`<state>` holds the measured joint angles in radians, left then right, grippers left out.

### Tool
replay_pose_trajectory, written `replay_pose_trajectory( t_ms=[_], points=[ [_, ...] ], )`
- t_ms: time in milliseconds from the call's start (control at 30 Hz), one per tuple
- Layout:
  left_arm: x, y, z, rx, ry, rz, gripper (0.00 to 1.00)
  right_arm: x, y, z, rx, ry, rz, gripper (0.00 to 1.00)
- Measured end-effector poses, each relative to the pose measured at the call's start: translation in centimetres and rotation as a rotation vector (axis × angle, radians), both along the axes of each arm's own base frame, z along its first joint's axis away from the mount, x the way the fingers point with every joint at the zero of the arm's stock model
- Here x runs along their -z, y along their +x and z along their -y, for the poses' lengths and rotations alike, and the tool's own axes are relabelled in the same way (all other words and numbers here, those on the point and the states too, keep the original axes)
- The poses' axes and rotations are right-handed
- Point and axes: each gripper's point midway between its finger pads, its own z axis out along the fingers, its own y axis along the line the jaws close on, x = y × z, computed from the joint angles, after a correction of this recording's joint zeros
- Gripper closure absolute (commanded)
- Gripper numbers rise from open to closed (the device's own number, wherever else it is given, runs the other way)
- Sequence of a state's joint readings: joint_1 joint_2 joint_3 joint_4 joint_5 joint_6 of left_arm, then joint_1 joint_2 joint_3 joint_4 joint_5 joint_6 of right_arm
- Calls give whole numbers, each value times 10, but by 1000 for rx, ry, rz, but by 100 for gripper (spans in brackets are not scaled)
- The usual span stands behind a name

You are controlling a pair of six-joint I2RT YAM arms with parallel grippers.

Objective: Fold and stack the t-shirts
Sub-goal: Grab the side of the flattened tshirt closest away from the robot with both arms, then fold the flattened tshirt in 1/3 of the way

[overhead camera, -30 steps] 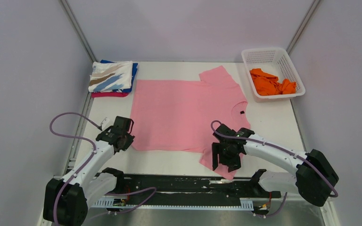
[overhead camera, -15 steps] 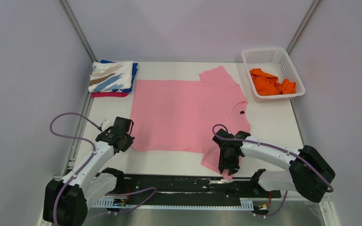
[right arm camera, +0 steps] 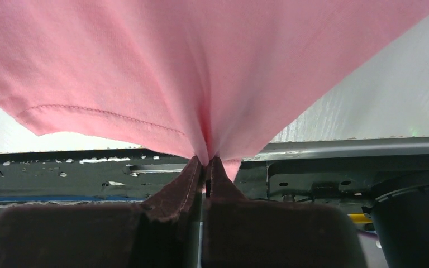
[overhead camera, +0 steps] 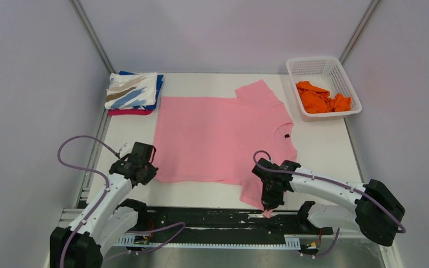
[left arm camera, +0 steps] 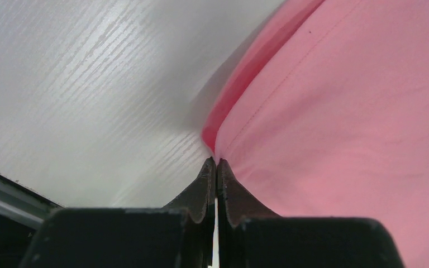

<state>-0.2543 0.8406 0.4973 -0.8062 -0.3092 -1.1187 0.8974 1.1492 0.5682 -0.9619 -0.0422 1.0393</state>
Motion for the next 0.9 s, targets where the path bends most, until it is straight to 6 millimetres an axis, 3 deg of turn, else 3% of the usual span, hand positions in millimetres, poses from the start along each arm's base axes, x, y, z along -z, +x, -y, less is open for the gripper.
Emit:
replay_pose_trajectory(
  t_ms=[133, 267, 533, 900],
  points=[
    [-1, 0, 8, 39, -33, 1, 100, 0, 1, 3, 2, -22, 10, 100],
    [-4, 6, 18, 70, -76, 24, 100, -9, 22, -3, 6, -26, 76, 100],
    [-3, 25, 29, 98, -99, 13, 100, -33, 89, -18, 25, 42, 230, 100],
    [-33, 82, 22, 34, -84, 95, 100, -67, 173, -14, 54, 88, 391, 100]
  ],
)
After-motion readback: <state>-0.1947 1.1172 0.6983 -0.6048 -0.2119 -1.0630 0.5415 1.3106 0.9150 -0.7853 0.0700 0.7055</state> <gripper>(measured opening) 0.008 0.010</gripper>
